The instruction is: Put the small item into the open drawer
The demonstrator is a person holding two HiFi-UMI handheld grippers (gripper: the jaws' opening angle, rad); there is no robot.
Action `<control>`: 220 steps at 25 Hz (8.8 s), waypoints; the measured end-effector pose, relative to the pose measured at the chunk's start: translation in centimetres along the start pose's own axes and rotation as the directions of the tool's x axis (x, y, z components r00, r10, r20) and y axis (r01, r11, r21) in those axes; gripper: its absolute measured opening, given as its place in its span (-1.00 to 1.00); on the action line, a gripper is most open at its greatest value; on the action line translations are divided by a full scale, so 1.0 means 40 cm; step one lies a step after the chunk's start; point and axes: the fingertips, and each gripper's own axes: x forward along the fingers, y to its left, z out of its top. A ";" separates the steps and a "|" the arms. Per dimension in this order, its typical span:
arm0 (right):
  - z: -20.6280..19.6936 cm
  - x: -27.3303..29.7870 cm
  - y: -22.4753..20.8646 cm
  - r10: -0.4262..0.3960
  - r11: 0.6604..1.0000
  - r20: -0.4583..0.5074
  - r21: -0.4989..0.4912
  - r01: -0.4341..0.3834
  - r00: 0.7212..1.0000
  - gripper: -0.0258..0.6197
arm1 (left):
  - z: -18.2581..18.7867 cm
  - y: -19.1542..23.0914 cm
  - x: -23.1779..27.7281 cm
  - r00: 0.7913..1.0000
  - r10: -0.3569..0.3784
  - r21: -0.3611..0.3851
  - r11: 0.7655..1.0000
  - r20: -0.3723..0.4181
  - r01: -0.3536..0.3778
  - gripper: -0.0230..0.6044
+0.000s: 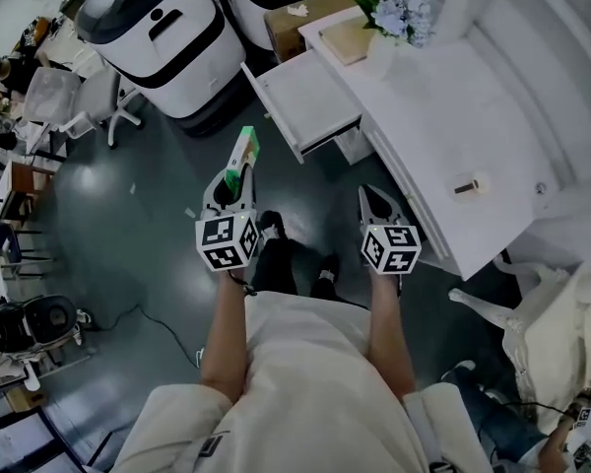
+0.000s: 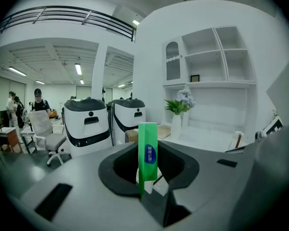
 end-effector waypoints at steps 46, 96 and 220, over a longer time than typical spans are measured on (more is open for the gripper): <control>0.149 0.536 -0.187 -0.469 0.869 -0.092 0.128 0.478 0.878 -0.84 | -0.189 -0.131 1.015 0.299 -0.751 -0.038 0.396 -0.589 0.918 -0.61; 0.028 0.754 -0.211 -0.443 0.825 -0.223 0.277 0.493 0.868 -0.84 | -0.687 -0.218 1.158 -0.162 -0.477 -0.365 0.368 -0.864 0.855 -0.56; 0.039 0.751 -0.136 -0.374 0.898 -0.248 0.144 0.416 0.893 -0.84 | -0.257 0.011 0.952 0.513 -0.647 0.024 0.609 -0.564 0.793 -0.79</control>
